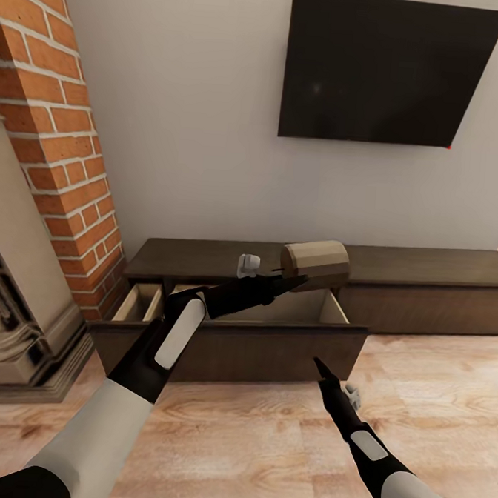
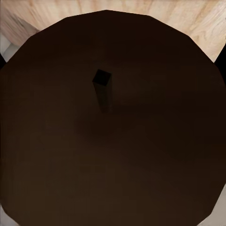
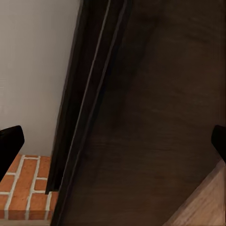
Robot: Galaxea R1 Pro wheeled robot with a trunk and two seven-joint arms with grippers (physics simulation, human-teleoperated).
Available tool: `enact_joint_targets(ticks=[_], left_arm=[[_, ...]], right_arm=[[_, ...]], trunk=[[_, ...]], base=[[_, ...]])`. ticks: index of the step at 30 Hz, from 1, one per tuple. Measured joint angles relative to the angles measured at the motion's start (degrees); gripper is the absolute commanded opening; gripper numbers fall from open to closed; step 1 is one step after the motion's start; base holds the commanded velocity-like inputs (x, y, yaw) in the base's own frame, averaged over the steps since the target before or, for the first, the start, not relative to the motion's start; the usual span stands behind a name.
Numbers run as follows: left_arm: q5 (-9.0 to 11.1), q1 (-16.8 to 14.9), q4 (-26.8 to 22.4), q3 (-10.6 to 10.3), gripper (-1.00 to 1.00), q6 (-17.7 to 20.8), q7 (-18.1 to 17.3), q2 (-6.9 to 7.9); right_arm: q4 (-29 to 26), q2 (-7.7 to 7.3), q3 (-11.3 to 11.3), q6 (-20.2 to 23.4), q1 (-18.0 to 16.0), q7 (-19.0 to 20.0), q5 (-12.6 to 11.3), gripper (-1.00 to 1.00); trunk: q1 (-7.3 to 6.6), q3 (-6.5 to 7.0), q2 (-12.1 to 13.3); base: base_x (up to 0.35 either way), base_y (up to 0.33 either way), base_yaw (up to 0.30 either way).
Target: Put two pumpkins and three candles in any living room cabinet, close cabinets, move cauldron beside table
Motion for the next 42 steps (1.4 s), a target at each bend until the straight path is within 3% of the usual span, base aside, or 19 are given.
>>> enact_joint_targets(ticks=[18,29,42], left_arm=[[-0.04,0.01,0.04,-0.01,-1.00,-0.01,0.09,-0.08],[0.06,0.01,0.00,0.00,-1.00,0.02,0.08,-0.05],[0.13,0.00,-0.01,-0.08,-1.00,0.07,0.08,-0.07]], right_arm=[[2.71,-0.03,0.15,-1.75,0.00,0.01,-0.26,1.00],[2.70,0.21,0.16,-2.35,0.03,0.01,-0.30,1.00],[2.70,0.14,0.06,-2.54,-0.02,0.01,-0.40,1.00]], trunk=[[0.00,0.81,0.00],[-0.02,1.80,0.00],[-0.36,5.84,0.17]], base=[[-0.227,-0.019,0.003],[-0.043,0.000,0.000],[0.000,0.000,0.000]])
